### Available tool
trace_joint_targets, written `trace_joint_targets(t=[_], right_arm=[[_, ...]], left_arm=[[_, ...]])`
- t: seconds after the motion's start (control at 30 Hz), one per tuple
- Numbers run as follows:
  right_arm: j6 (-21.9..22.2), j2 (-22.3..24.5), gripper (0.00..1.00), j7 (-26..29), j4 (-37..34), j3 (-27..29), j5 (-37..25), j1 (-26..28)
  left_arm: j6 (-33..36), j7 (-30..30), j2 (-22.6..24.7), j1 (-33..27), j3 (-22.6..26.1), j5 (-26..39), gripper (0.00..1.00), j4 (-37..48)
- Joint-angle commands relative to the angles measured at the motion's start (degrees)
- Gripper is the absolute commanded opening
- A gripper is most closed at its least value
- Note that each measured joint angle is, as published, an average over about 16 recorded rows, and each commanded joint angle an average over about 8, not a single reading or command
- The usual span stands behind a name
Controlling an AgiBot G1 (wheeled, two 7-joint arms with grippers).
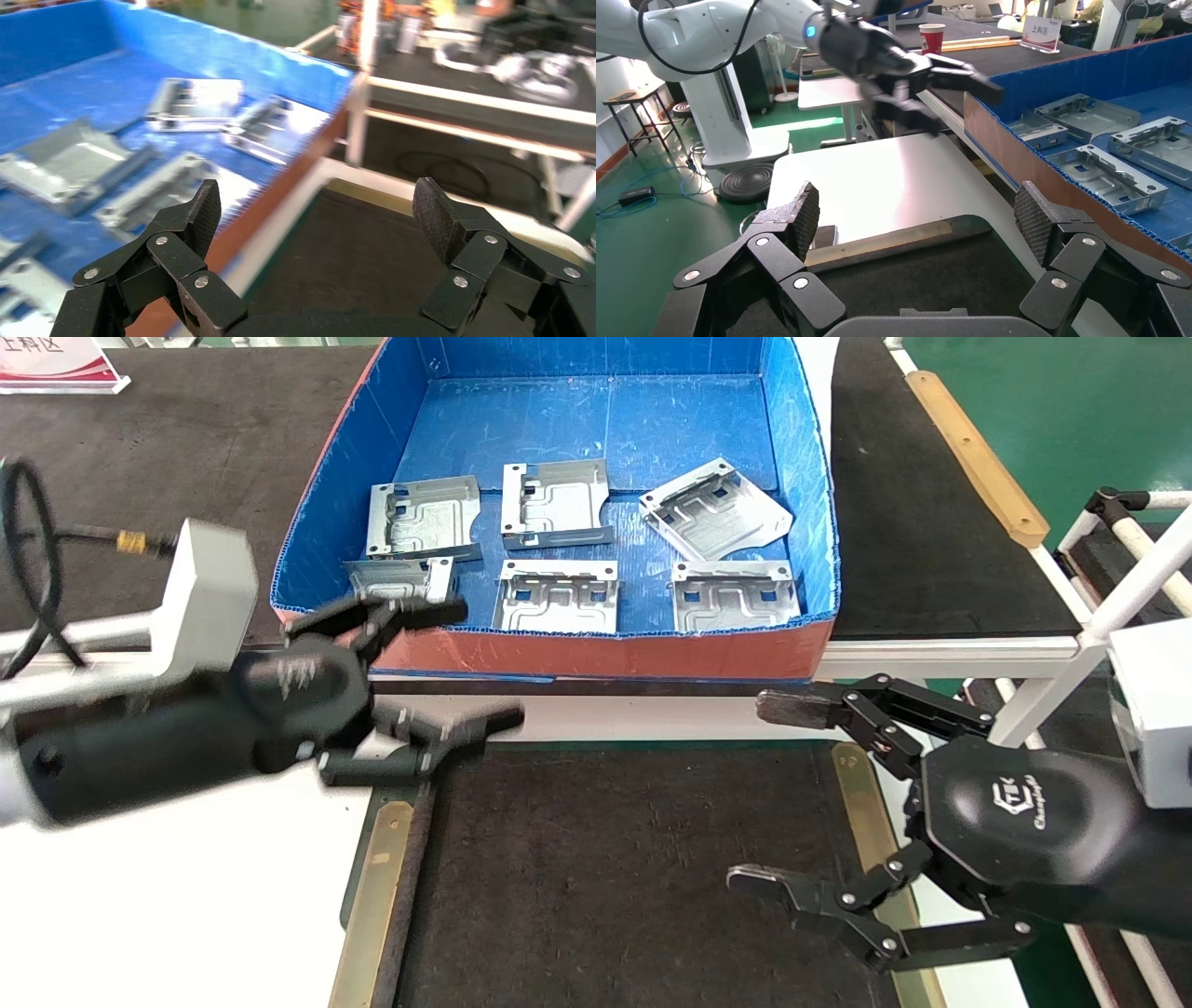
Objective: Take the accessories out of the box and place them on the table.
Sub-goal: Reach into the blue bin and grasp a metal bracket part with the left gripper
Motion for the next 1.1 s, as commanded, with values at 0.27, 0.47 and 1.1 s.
trace_joint_targets(t=[0.27,0.47,1.1], right_arm=[[0.0,0.0,1.00,0.0,0.0,0.0,0.0,0.0],[0.0,0.0,1.00,0.0,0.0,0.0,0.0,0.0],[0.0,0.0,1.00,0.0,0.0,0.0,0.0,0.0]], left_arm=[[-7.5,-4.9,2.9,-4.3,2.3,6.4,1.00,2.5],[-11.2,-5.3,5.5,-7.9,3.9,11.4,1.00,6.1],[-23.6,-14.3,16.6,-17.2,11.9,29.3,1.00,13.8]])
